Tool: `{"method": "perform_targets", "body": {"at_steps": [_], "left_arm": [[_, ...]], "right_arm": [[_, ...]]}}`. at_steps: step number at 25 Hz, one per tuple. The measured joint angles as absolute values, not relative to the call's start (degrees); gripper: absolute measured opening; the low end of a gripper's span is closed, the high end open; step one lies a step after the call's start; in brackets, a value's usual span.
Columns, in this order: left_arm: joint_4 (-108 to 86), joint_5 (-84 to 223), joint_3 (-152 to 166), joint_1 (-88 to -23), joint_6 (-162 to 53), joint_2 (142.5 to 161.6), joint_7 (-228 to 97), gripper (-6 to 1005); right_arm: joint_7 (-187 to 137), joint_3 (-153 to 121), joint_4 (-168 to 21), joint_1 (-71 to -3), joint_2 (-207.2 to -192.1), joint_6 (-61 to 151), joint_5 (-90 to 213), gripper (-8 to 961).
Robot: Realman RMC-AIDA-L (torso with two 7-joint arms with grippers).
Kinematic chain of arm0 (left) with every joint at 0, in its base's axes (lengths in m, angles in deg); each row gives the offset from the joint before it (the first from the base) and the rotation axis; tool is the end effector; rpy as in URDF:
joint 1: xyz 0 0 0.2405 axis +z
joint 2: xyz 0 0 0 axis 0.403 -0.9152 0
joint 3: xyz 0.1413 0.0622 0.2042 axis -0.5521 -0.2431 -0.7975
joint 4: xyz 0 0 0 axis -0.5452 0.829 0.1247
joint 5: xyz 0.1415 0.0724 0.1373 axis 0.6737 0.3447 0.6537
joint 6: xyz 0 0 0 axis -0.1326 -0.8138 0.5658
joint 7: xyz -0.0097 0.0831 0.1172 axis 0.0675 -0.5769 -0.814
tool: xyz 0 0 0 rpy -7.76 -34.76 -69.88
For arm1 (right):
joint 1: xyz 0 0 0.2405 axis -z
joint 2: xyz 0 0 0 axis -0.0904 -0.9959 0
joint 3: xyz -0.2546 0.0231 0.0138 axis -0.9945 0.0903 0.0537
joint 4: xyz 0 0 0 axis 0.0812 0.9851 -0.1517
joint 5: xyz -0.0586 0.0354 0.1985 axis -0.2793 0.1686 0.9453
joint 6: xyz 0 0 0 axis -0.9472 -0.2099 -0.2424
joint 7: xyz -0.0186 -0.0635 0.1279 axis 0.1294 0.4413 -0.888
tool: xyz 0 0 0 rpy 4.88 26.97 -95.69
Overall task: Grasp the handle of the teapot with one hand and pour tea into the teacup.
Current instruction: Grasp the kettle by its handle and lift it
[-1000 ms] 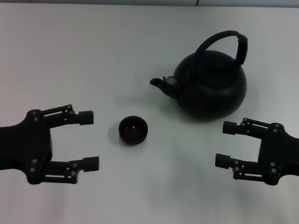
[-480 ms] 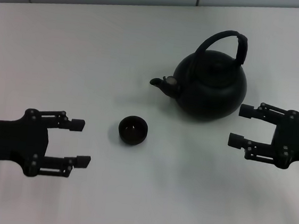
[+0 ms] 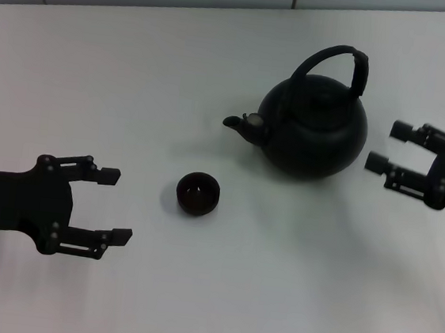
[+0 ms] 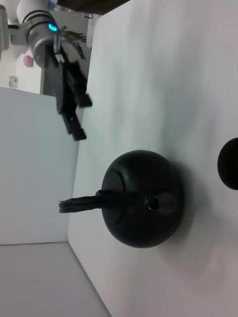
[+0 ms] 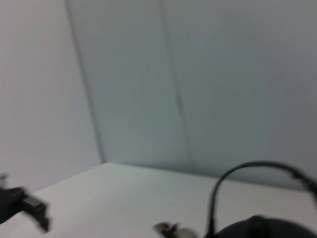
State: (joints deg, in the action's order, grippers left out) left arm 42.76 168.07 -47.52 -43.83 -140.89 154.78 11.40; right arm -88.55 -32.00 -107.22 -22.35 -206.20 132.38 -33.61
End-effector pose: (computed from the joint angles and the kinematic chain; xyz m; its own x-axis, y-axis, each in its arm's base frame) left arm -0.2578 0.2910 0.0076 0.9351 0.1518 0.3203 0.1951 -0.9749 -0.1076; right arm 0.3308 0.2657 0.0433 0.6878 -0.2305 -0.6883 -0.5871 -0.7343 -0.3408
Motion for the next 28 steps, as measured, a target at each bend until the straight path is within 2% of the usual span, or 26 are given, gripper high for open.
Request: {"method": "perform_targets", "body": {"at_steps": [14, 28], "left_arm": [[42.28, 168.18, -47.74, -43.53, -141.02, 155.11, 9.71, 870], [41.38, 168.23, -47.28, -43.86, -140.61, 155.14, 9.71, 870]], "right_arm": [[-81.31, -28.77, -98.7, -25.71, -206.26, 120.04, -25.59, 784], [-79.47, -28.99, -93.53, -32.29, -206.22, 110.46, -25.57, 784]]}}
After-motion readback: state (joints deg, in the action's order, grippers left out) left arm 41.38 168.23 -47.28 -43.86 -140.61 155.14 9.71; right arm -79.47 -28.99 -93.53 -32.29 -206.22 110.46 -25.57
